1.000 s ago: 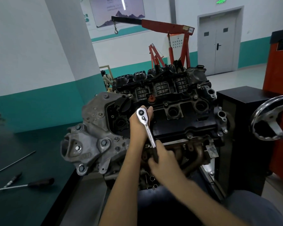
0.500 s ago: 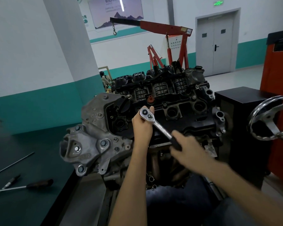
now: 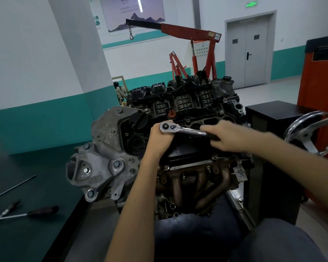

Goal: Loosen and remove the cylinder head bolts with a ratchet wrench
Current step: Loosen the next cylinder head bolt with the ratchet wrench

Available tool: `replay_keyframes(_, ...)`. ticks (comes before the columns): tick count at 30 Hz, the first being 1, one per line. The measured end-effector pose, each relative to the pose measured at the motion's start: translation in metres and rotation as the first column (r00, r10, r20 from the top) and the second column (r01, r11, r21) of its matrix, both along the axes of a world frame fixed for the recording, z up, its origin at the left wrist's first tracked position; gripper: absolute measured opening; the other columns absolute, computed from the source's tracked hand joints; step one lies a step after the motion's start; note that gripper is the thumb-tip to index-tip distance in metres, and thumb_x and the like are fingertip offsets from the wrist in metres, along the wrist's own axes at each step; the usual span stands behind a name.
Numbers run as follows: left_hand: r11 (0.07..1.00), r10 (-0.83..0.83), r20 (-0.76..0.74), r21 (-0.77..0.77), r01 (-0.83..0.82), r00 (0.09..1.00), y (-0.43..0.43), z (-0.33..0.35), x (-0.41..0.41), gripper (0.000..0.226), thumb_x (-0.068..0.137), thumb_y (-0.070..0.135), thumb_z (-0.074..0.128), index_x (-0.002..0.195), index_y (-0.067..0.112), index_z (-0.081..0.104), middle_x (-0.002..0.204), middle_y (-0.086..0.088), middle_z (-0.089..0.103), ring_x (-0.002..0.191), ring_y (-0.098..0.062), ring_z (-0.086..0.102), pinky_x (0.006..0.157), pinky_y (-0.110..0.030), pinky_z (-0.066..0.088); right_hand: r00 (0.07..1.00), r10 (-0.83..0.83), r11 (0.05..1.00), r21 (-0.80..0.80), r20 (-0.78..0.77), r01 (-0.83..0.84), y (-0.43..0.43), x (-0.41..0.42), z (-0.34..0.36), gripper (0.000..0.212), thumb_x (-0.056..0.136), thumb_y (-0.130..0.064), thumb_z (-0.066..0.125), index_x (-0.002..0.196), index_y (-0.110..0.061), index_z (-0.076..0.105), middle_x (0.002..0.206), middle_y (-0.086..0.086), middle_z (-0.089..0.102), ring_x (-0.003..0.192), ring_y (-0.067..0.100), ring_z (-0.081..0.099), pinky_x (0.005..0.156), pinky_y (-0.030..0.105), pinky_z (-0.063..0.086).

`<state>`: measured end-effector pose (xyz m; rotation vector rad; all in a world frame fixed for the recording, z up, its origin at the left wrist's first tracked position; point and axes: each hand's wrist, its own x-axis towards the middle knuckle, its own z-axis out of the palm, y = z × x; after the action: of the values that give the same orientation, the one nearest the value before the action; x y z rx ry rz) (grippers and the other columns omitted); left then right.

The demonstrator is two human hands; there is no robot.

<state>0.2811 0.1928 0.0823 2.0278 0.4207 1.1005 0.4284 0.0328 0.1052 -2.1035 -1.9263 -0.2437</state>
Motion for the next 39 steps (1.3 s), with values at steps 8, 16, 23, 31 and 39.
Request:
replay_keyframes(8,0.980,0.086,0.278,-0.196,-0.031,0.957,-0.018,-0.017,0.003,0.047,0.097,0.012,0.056,0.061,0.021,0.028,0.054,0.015,0.029,0.055,-0.003,0.027,0.054,-0.020,0.027,0.941,0.026,0.971,0.231,-0.338,0.056,-0.004,-0.055,-0.060,0.024,0.082,-0.013,0.059,0.082,-0.030,0.041,0.061,-0.005,0.049,0.051,0.010,0.051,0.046,0.018,0.033)
replay_keyframes(16,0.991,0.097,0.143,-0.104,-0.082,0.985,-0.010,-0.012,-0.007,0.045,0.094,0.021,0.061,0.066,0.003,0.032,0.063,-0.011,0.030,0.057,-0.013,0.030,0.054,-0.025,0.028,0.685,0.073,0.930,0.298,-0.725,0.216,0.032,-0.143,-0.105,0.025,0.084,-0.007,0.055,0.107,-0.013,0.047,0.068,-0.001,0.050,0.055,0.007,0.048,0.049,0.013,0.035)
replay_keyframes(23,0.995,-0.099,-0.066,0.024,0.101,0.993,-0.001,0.005,-0.007,0.049,0.091,0.025,0.067,0.052,0.019,0.039,0.050,0.005,0.038,0.049,-0.008,0.036,0.051,-0.020,0.031,0.984,0.002,0.999,0.033,-0.179,0.004,-0.006,-0.014,-0.013,0.030,0.080,-0.004,0.061,0.106,-0.021,0.060,0.065,-0.009,0.055,0.054,0.004,0.056,0.050,0.017,0.044)
replay_keyframes(31,0.989,0.058,0.254,-0.146,-0.021,0.965,-0.018,-0.009,0.004,0.050,0.097,0.020,0.058,0.060,0.019,0.025,0.051,0.014,0.026,0.050,-0.002,0.024,0.050,-0.014,0.025,0.919,0.022,0.974,0.215,-0.393,0.069,-0.006,-0.056,-0.060,0.033,0.080,-0.014,0.061,0.074,-0.036,0.037,0.061,-0.002,0.049,0.049,0.008,0.050,0.046,0.021,0.038)
replay_keyframes(39,0.994,0.108,0.149,-0.040,-0.103,0.983,-0.008,-0.010,0.002,0.049,0.097,0.024,0.058,0.061,0.020,0.024,0.054,0.010,0.021,0.051,-0.005,0.020,0.050,-0.020,0.022,0.631,0.124,0.903,0.350,-0.766,0.248,0.032,-0.152,-0.106,0.020,0.083,-0.006,0.056,0.093,-0.018,0.044,0.065,0.003,0.052,0.052,0.011,0.051,0.048,0.015,0.039)
